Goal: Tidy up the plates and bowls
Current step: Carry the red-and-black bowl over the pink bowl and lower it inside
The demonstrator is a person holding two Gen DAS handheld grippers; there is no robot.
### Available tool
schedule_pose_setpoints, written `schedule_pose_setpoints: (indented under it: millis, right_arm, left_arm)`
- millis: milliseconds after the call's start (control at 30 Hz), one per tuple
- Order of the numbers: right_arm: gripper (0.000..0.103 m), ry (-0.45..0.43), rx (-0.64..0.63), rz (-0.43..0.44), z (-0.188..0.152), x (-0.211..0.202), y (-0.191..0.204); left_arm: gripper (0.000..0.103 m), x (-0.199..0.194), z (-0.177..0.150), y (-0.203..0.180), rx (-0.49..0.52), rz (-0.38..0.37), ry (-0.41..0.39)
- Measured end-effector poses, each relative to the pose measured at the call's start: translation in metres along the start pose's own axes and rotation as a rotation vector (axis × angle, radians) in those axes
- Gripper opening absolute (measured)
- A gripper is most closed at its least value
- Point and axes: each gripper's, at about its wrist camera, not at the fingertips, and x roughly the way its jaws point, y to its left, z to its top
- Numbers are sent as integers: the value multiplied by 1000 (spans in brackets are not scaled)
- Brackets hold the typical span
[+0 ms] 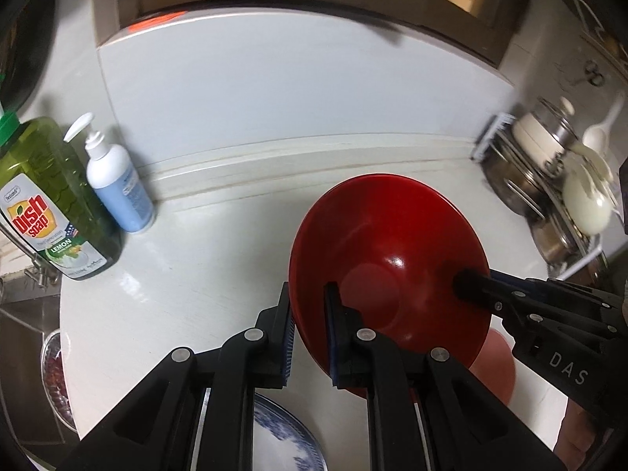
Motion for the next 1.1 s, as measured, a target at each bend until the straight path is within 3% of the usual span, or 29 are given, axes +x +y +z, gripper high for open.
schedule_pose_setpoints:
  millis: [533,1100]
  right_arm:
    - [12,-49,88,-74,-57,-61,-69]
    - [12,4,148,-107,-97,-55,-118]
  left_arm:
    - [16,-5,-31,-78,132,-99,30]
    - [17,28,-68,-121,187,-134,165]
